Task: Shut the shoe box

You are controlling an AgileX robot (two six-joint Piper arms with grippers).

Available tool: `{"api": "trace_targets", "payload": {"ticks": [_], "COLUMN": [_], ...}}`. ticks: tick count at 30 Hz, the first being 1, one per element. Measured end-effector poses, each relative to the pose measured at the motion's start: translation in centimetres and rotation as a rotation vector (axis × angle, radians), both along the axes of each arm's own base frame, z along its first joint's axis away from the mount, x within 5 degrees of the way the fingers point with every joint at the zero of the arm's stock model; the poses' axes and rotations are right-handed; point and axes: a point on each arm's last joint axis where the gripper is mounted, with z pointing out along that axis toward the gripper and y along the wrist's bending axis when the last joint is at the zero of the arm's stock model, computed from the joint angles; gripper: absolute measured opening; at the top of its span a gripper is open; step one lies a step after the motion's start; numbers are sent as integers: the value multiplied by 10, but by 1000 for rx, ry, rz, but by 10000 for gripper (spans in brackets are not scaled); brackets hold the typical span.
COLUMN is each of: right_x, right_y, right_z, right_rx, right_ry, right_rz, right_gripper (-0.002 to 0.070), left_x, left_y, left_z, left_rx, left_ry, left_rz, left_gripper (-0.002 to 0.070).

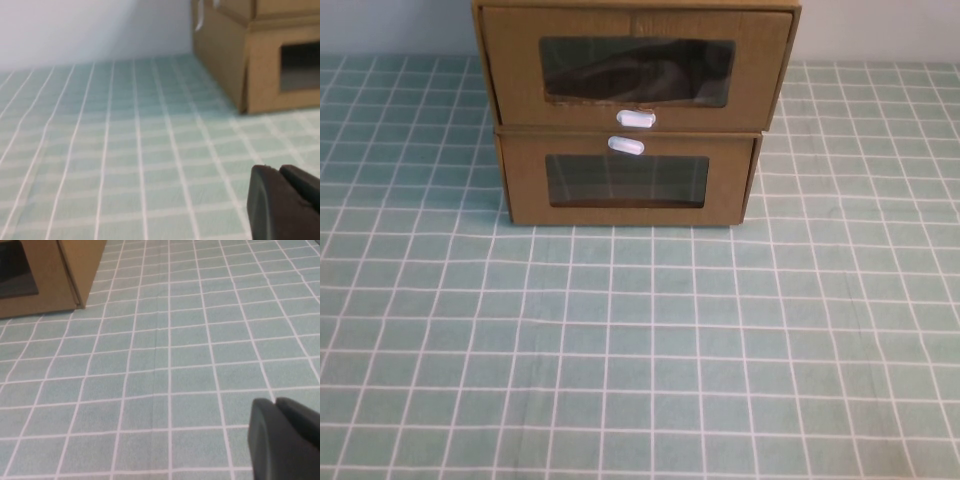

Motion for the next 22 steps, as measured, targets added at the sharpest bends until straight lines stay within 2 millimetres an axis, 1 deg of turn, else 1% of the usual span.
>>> {"api": "trace_targets", "payload": {"ticks": [5,22], "right_x": [0,0], "right_y": [0,0], "right_z": [0,0], "right_rx": [0,0], "right_ry": [0,0], "right_rz": [0,0], "right_gripper": [-12,-12], "left_x": [-2,-2], "left_y": [3,3], "left_z": [-12,-13], "left_rx": [47,55], "left_ry": [128,136], "left_rz": [28,34], "left_gripper": [-5,-5]}}
